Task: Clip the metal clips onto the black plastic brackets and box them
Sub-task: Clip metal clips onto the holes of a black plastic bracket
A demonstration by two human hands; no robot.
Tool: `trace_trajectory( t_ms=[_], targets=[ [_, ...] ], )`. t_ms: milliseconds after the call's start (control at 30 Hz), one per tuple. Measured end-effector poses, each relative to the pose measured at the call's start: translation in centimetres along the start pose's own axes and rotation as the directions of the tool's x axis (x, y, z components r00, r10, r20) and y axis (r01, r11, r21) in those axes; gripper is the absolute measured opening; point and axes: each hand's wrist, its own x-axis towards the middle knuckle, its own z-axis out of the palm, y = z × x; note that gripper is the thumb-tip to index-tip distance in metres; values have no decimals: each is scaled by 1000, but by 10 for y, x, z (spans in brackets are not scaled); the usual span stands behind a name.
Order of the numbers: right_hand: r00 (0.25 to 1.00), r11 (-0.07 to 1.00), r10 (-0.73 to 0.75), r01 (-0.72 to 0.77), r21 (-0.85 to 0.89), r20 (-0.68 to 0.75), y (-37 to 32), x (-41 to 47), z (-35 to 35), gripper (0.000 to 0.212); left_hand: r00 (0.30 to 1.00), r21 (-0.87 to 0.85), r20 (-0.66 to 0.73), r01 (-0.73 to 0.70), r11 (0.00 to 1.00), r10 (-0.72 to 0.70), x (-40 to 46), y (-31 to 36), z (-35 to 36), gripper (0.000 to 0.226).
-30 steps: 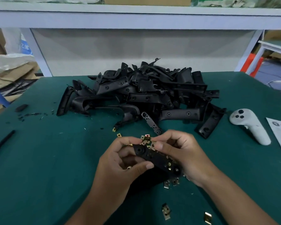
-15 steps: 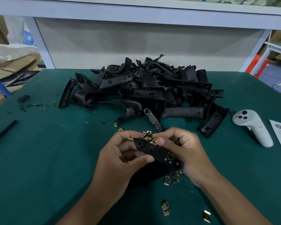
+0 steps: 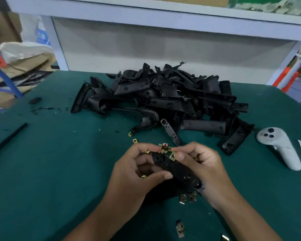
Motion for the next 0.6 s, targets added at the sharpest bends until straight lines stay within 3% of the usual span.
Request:
trace_trajectory(
  t_ms=[100,333,467,600],
  targets=[
    [999,998,-35,35,-49,-3,1,0,-1,5,1000,20,8,0,1000,0,0,0,1,44],
    [996,987,-91,89,-133,-11,0,0,-3,12,1000,46,11,17,999,-18,-3,-2,-5,45],
    [992,971,-110,119,-206,58,-4,1,-9,13,999,69,28,17,997,-19,1,-2,-5,47],
    [986,935,-95,135,-328,134,-8,1,-13,12,995,199,86,-67,978,51,0,-1,-8,43]
  ],
)
